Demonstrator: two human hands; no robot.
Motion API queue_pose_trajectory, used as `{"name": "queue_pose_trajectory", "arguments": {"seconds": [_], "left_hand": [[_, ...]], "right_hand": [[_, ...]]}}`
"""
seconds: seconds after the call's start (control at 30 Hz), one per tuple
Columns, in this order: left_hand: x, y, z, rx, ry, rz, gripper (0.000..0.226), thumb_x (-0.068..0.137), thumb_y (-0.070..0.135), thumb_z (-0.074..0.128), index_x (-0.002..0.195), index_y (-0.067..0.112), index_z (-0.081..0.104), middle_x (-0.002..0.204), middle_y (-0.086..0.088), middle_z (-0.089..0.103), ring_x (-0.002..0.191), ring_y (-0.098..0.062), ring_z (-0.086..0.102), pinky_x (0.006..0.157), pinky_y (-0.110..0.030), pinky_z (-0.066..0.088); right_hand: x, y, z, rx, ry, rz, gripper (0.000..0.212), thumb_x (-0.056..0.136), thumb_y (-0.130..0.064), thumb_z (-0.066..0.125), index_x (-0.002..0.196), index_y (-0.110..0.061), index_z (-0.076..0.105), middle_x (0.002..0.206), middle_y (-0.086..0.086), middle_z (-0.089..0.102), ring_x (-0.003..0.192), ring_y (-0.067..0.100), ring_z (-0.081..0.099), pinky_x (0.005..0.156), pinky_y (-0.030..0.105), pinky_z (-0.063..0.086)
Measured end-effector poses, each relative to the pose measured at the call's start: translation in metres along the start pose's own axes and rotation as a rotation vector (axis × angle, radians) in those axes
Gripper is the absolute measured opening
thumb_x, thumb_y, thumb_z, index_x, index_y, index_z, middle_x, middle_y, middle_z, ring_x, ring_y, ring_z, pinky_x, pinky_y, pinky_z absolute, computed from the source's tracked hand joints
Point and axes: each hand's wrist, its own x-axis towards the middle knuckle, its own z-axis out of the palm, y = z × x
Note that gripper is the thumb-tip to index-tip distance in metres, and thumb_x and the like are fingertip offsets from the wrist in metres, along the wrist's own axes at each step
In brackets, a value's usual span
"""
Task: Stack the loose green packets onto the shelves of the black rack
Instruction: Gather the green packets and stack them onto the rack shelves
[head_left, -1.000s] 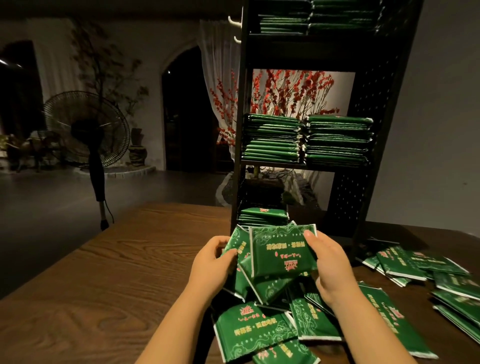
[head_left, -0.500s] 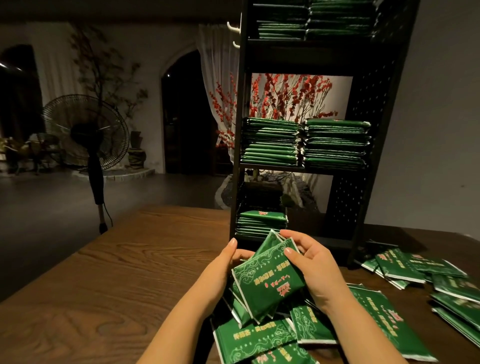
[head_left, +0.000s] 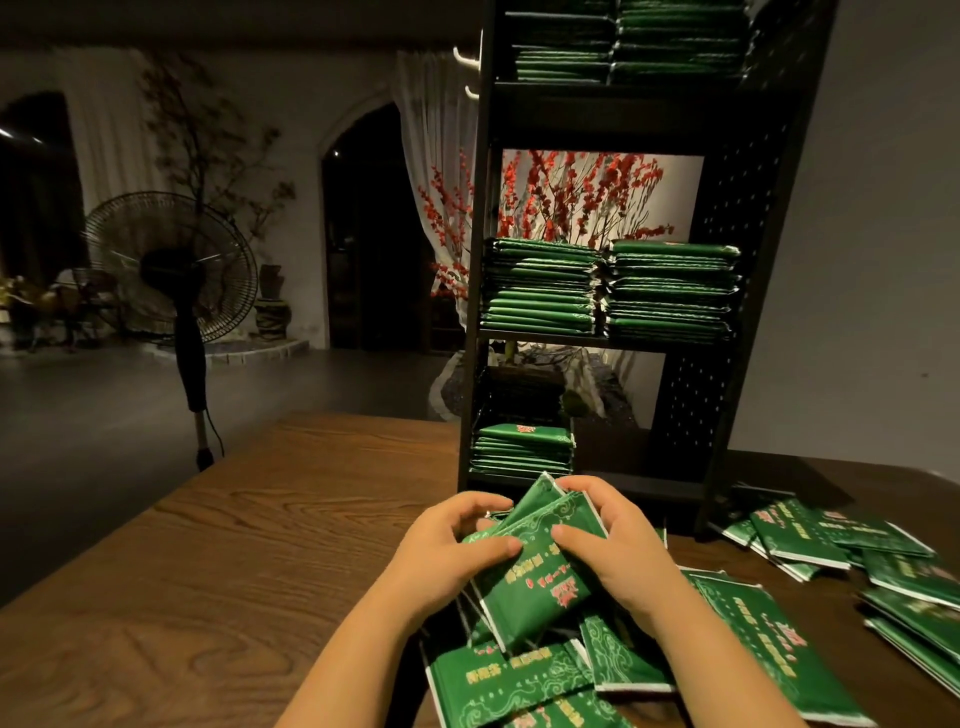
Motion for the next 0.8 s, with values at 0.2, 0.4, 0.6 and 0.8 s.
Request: {"name": "queue_pose_trajectory", "arguments": {"seconds": [0.2,0.4,0.6,0.8], "left_hand": [[0.0012,0.0001,-0.0063,-0.096,0.179,-0.032,0.046,0.076,0.009,0.083,0.115,0.023,0.062,0.102,0.000,0.074,0.092,-0.015,0.072,0.080,-0.031,0.059],[-0.0024,0.0027,-0.0011,-0.009,0.101,0.042,0.038,0.085,0.001,0.072,0.116,0.017,0.059,0.106,0.002,0.073,0.099,-0.012,0.070,0.083,-0.030,0.059],[-0.0031,0.0016,-0.0023,0.027,0.046,0.078,0.029,0.091,0.001,0.065,0.113,0.019,0.058,0.105,0.000,0.072,0.100,-0.019,0.070,0.084,-0.038,0.059],[0.0000,-0.0017,-0.0052,0.069,0.138,0.052,0.035,0.077,0.042,0.081,0.106,0.034,0.062,0.112,0.005,0.071,0.106,-0.017,0.067,0.091,-0.042,0.056]], "right_hand": [[0.0044,0.0044,-0.0013,0.141,0.124,0.024,0.022,0.086,0.000,0.069,0.100,-0.012,0.057,0.093,0.012,0.072,0.081,0.025,0.072,0.067,0.041,0.059],[0.0043,0.0056,-0.0026,0.073,0.113,0.009,0.024,0.086,-0.006,0.071,0.101,-0.012,0.053,0.092,0.008,0.072,0.082,0.022,0.072,0.074,0.048,0.060],[-0.0016,0.0029,-0.0001,-0.117,-0.005,-0.043,0.024,0.088,-0.008,0.070,0.105,-0.021,0.058,0.093,-0.006,0.071,0.083,0.002,0.068,0.066,0.017,0.052],[0.0001,0.0029,-0.0023,0.072,0.032,-0.059,0.022,0.089,-0.001,0.067,0.106,-0.015,0.062,0.098,-0.001,0.073,0.091,0.015,0.070,0.074,0.029,0.057]]}}
